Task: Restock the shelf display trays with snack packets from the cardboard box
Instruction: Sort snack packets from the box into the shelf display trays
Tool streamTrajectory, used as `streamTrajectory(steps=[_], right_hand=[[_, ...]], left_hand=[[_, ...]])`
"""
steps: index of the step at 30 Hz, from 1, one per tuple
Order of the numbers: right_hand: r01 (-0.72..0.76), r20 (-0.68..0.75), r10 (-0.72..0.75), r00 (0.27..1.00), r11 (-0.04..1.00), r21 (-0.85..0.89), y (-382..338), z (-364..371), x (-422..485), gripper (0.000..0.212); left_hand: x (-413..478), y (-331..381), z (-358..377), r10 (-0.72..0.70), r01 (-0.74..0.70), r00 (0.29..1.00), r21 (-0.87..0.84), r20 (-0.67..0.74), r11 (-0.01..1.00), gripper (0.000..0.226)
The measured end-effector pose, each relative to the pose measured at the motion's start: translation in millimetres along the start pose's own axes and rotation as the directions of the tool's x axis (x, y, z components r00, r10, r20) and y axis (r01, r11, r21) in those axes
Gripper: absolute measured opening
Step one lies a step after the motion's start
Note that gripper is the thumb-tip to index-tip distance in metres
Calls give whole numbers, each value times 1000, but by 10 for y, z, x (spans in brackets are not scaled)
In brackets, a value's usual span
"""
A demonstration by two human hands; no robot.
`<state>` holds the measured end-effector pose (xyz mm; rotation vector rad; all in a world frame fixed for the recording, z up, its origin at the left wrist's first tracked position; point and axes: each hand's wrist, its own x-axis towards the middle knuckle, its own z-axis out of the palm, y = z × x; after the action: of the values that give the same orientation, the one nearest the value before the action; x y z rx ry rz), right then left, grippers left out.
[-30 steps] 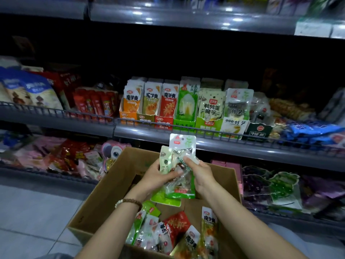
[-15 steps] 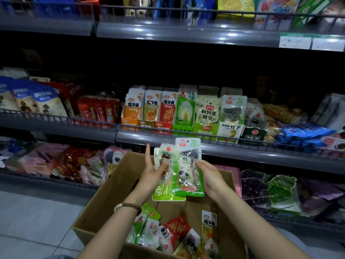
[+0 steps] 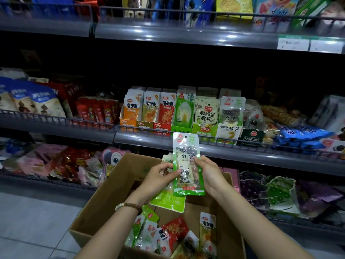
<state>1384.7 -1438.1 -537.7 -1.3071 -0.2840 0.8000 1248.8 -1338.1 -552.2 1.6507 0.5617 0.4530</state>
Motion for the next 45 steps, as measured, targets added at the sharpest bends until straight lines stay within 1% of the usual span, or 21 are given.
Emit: streamTrajectory(steps=[2, 4, 7, 10, 11, 13, 15, 16, 18, 20, 22, 25, 27, 29, 31, 33, 35, 37, 40, 42, 45], right_hand=[[13, 32, -13, 999, 1000, -12, -43, -28, 30, 11], [72, 94, -63, 994, 993, -90, -120, -113, 65, 4], [158, 201, -108, 974, 955, -250, -300, -291, 113, 18], [149, 219, -79, 972, 934, -326, -505, -488, 189, 26], [143, 225, -69, 972, 933, -331, -569, -557, 219, 28], [157, 234, -71, 970, 915, -373, -700, -683, 276, 24], [169, 195, -88, 977, 875, -454, -858, -804, 341, 20], [183, 163, -118, 980, 862, -473, -955, -868, 384, 20], [245, 92, -228, 969, 869, -431, -1182, -987, 491, 18], [337, 22, -360, 933, 850, -404, -1436, -1078, 617, 16], [404, -20, -455, 890, 809, -427, -1660, -1126, 759, 16], [489, -21, -563, 826, 735, -469, -1870, -1149, 986, 22], [520, -4, -590, 807, 715, -466, -1920, -1137, 1107, 23], [529, 23, -589, 808, 708, -467, -1936, -1149, 1212, 28], [506, 74, -552, 831, 693, -513, -1924, -1199, 1322, 32], [471, 147, -487, 861, 657, -589, -1912, -1249, 1369, 34], [465, 207, -446, 871, 610, -641, -1938, -1314, 1398, 40], [444, 232, -421, 877, 525, -726, -1968, -1387, 1429, 46], [358, 220, -344, 913, 416, -836, -1954, -1391, 1474, 59], [341, 227, -318, 921, 373, -863, -1910, -1307, 1483, 57], [358, 292, -274, 917, 236, -904, -1825, -1185, 1463, 55]], left_hand=[[55, -7, -6, 31, -31, 999, 19, 10, 999, 18], [120, 40, 18, 70, -71, 997, 6, 30, 997, 8], [269, 172, 118, 130, -133, 989, 40, 63, 990, 9], [454, 308, 268, 160, -166, 983, 56, 93, 985, 14], [510, 356, 322, 159, -166, 981, 61, 109, 984, 13], [628, 456, 426, 178, -191, 974, 85, 143, 978, 9], [740, 552, 519, 204, -227, 963, 125, 174, 966, 10], [801, 607, 564, 217, -240, 963, 146, 162, 960, 13], [934, 713, 613, 247, -261, 964, 168, 102, 951, 19], [1024, 826, 630, 276, -279, 960, 149, 42, 949, 19], [1105, 897, 625, 268, -265, 963, 151, -4, 952, 18], [1201, 965, 622, 267, -258, 963, 183, -26, 948, 17], [1253, 1000, 637, 276, -267, 961, 190, -24, 945, 17], [1292, 1028, 670, 266, -257, 964, 189, -23, 948, 19], [1325, 1036, 690, 267, -257, 963, 204, -24, 945, 20], [1363, 1026, 692, 290, -281, 957, 203, -20, 938, 18], [1400, 984, 694, 312, -304, 950, 196, -8, 932, 16], [1428, 935, 694, 311, -305, 950, 183, -2, 934, 16], [1446, 889, 698, 316, -310, 949, 185, -3, 933, 13], [1452, 872, 706, 308, -301, 951, 188, -7, 935, 13], [1449, 850, 698, 313, -304, 950, 180, -21, 936, 13]])
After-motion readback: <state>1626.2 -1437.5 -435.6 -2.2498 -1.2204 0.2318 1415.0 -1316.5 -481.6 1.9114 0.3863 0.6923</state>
